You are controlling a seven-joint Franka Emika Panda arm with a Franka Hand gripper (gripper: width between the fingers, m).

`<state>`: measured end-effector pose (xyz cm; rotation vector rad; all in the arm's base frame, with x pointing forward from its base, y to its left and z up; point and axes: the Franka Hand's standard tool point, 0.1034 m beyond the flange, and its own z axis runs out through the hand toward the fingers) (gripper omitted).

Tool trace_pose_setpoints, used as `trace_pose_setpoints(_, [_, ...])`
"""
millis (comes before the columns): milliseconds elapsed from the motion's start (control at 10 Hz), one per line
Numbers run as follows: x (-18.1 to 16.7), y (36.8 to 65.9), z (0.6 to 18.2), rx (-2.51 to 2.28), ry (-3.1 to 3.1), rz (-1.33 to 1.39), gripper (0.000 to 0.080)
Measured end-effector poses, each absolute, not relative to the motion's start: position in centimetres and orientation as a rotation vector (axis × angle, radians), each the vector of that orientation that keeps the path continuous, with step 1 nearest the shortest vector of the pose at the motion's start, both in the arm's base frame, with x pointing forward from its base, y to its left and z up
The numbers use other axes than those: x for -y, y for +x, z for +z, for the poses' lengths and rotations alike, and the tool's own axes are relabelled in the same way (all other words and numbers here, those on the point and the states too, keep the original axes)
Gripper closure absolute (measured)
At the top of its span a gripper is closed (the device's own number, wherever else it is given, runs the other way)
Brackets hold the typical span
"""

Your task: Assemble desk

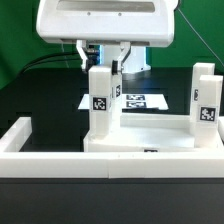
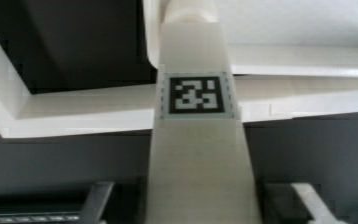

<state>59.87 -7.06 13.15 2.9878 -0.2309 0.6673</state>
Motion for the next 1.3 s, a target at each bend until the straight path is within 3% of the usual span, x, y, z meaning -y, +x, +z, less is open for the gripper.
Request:
trace_pose_setpoints(100, [7.0, 59.9, 13.1, 0.23, 2.988, 0.667, 0.0431])
trace_pose_setpoints(200, [7.0, 59.9, 13.1, 0.23, 2.988, 0.666, 0.0431])
trace_pose_setpoints(400, [7.2, 60.0, 13.5, 0.219, 2.992, 0.659, 0.0181])
trace_pose_setpoints(1100, [7.2, 61.9, 16.9, 0.236, 3.056, 0.615, 0.0151])
trace_pose_setpoints(1300, [7.2, 61.7, 16.3, 0.236, 3.05, 0.613, 0.0151])
